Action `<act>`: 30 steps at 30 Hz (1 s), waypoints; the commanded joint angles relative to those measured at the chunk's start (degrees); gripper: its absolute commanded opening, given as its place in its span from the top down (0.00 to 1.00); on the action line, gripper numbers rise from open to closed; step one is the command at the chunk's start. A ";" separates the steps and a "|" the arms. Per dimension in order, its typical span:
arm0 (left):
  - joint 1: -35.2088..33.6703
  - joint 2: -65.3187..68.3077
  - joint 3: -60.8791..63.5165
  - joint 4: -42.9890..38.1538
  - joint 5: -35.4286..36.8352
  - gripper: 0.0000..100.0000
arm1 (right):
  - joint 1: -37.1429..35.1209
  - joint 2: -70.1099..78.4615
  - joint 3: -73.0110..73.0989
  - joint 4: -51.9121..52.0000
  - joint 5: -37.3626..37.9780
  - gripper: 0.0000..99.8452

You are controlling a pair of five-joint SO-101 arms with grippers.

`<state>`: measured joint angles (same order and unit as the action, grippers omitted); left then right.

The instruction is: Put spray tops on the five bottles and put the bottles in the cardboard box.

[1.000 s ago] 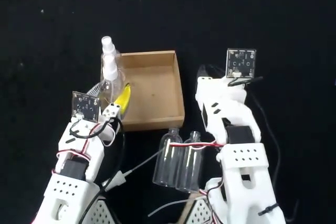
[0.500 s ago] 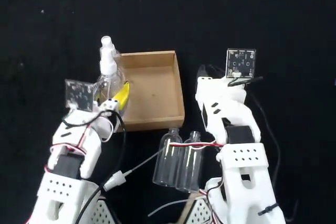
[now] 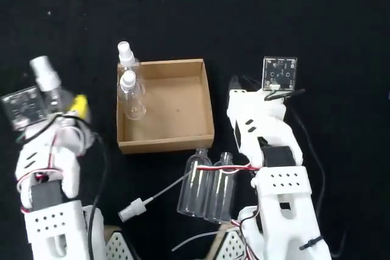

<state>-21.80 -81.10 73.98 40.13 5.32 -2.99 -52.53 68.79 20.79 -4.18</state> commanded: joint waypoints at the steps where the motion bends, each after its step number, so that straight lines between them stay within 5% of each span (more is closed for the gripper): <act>1: -9.89 0.00 10.15 -24.62 -3.43 0.97 | 0.70 -0.84 -0.31 -1.58 0.35 0.97; 5: -10.77 0.00 20.53 -40.44 -10.55 0.97 | 0.70 -0.84 0.13 -1.67 0.35 0.97; 17: -15.43 2.02 17.10 -43.87 -11.69 0.97 | 0.70 -0.84 0.22 -1.67 0.35 0.97; 30: -25.80 39.82 12.70 -78.77 -11.43 0.97 | 0.70 -0.84 0.31 -1.58 0.26 0.97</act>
<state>-44.84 -52.00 92.09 -29.67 -5.93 -2.99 -52.53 69.49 20.79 -4.18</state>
